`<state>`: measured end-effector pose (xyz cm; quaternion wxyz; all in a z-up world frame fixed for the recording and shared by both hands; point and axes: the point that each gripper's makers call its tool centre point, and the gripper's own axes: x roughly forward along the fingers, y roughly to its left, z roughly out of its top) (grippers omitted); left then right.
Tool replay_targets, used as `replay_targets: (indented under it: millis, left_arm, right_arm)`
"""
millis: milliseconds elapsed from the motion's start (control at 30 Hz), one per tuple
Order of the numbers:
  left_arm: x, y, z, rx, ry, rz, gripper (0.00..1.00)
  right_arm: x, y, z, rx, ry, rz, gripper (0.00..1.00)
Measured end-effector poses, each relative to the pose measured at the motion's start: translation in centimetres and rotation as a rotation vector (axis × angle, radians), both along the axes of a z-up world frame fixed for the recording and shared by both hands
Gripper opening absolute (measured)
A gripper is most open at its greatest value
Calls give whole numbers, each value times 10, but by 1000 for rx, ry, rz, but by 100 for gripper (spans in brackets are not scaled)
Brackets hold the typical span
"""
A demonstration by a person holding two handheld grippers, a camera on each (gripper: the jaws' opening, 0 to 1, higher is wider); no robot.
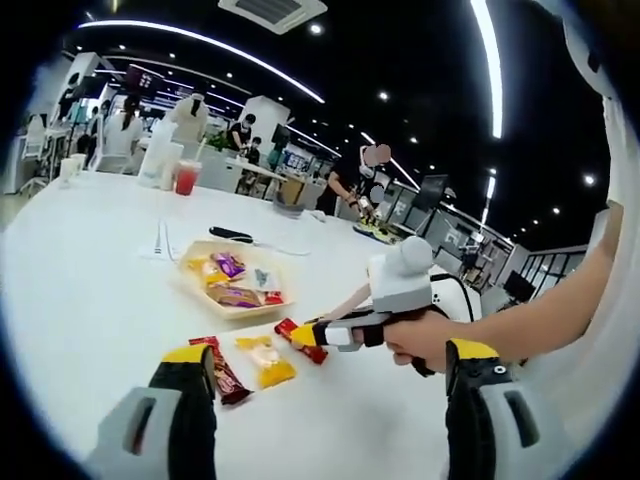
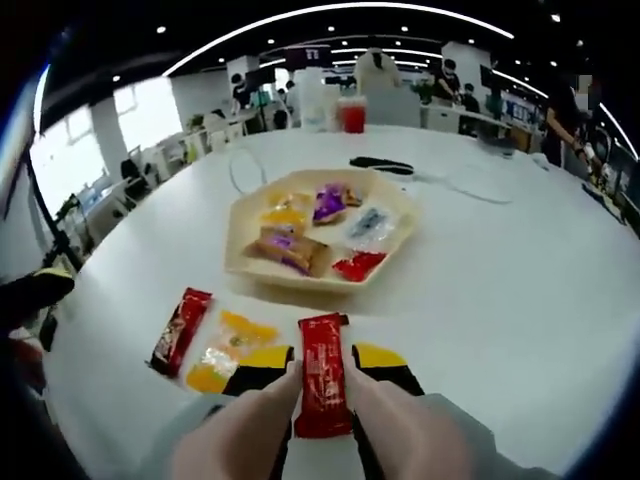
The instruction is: Place the target food into the container with the food tongs after gripping and lifting it, then release it inside without dropping or visibly crushing the food.
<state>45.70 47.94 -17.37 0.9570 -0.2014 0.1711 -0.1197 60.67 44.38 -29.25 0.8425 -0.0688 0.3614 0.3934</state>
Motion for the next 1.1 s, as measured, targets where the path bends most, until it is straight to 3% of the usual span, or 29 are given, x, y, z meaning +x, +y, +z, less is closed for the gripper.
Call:
replay_targets:
  millis: [133, 233, 267, 400, 433, 667, 800, 967, 1100]
  left_arm:
    - [-8, -1, 5, 16, -6, 4, 97]
    - [-16, -1, 4, 83, -1, -1, 97]
    - [-17, -1, 3, 88, 3, -3, 97]
    - [-23, 1, 14, 56, -34, 16, 98]
    - [-23, 2, 21, 22, -62, 38, 98]
    - [-28, 1, 25, 7, -73, 23, 97]
    - [-28, -4, 30, -53, -82, 16, 96]
    - [-31, -8, 39, -37, -88, -6, 96]
    - [-37, -11, 41, -67, -84, -18, 87]
  right_arm:
    - [-3, -1, 3, 10, 26, 12, 21]
    - [-8, 2, 16, 15, -11, 60, 22]
    - [-6, 4, 20, 9, -48, 95, 22]
    - [-8, 4, 38, 17, -78, 117, 22]
    - [-7, 4, 44, 19, -91, 125, 22]
    - [-3, -1, 72, 9, -119, 188, 22]
    - [-5, -1, 86, 0, -130, 228, 22]
    - [-5, 1, 95, 5, -139, 254, 22]
    - [-11, 9, 104, 0, -157, 304, 22]
